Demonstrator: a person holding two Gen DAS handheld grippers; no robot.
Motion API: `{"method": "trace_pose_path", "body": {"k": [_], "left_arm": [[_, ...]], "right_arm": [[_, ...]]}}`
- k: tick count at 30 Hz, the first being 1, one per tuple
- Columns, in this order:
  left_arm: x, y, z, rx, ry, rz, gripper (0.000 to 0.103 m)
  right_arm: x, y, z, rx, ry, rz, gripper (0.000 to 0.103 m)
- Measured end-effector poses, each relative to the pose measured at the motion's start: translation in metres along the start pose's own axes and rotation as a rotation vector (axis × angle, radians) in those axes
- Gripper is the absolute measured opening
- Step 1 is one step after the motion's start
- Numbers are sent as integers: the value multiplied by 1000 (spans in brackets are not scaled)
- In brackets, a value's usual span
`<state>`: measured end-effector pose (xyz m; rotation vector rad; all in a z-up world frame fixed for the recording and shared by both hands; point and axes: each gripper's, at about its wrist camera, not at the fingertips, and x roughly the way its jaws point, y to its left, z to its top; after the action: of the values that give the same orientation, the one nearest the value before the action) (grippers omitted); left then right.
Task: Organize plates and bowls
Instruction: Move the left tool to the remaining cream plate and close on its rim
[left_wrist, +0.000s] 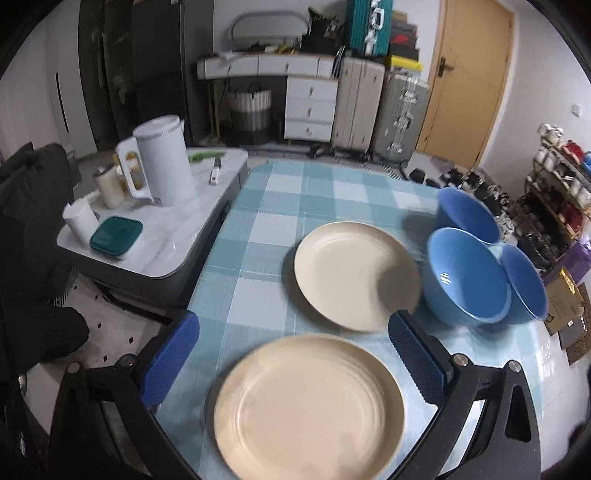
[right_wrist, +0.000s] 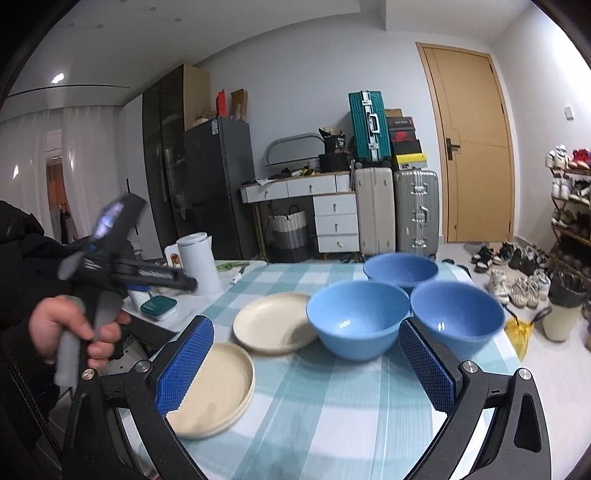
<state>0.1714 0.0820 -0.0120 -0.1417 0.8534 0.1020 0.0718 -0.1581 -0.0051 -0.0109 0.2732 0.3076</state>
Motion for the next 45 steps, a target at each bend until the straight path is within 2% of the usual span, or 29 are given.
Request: {"method": "trace_pose_path", "body": {"k": [2,4,9,12,13,16,18,23,26,28,32,34,36,37,38,39,41,43,44,45], "left_arm": [[25,-2,11,15,49,-15,103],[47,-5,19,31,92,3,103],[105,-2,32,-4,232,3,103],[125,-6,35,10,287,-7,103],[131,-10,37,24,298,-12,103],[151,-17,41,72,332,42,103],[162,-20,43,90,373,33,103],[182,-19,49,99,389,29,103],[193,-19,49,92,416,1,102],[196,-19,49,83,419,-15,102],[203,-17,49,63,433,-52,100],[205,-18,48,80,434,-80,95],[209,-21,47,116,451,-77,73],[211,-21,46,120,460,-81,68],[214,-19,46,114,470,-103,54],[216,-18,45,112,480,-111,46],[216,-18,45,120,470,-117,45],[217,-17,44,150,466,-74,44],[215,-14,44,151,438,-44,39],[215,-12,45,150,432,-48,32]], "right_arm": [[10,2,14,-24,-13,6,102],[21,6,28,-56,-23,3,102],[50,15,68,-104,-46,33,102],[79,21,94,-140,-22,50,102],[94,22,105,-139,-2,59,102],[139,24,129,-124,88,108,102],[165,26,140,-121,135,122,102],[246,29,163,-108,273,131,102],[300,31,156,-163,385,72,102],[337,30,145,-154,501,68,102],[371,28,117,-156,624,50,102],[381,31,104,-181,665,34,102],[391,32,93,-191,696,10,102],[393,32,87,-183,714,13,102],[397,30,83,-168,736,20,102],[400,29,79,-148,763,31,102],[408,24,74,-100,826,32,102],[414,23,71,-86,850,45,102],[417,24,69,-99,863,42,102],[419,25,68,-111,871,35,102]]}}
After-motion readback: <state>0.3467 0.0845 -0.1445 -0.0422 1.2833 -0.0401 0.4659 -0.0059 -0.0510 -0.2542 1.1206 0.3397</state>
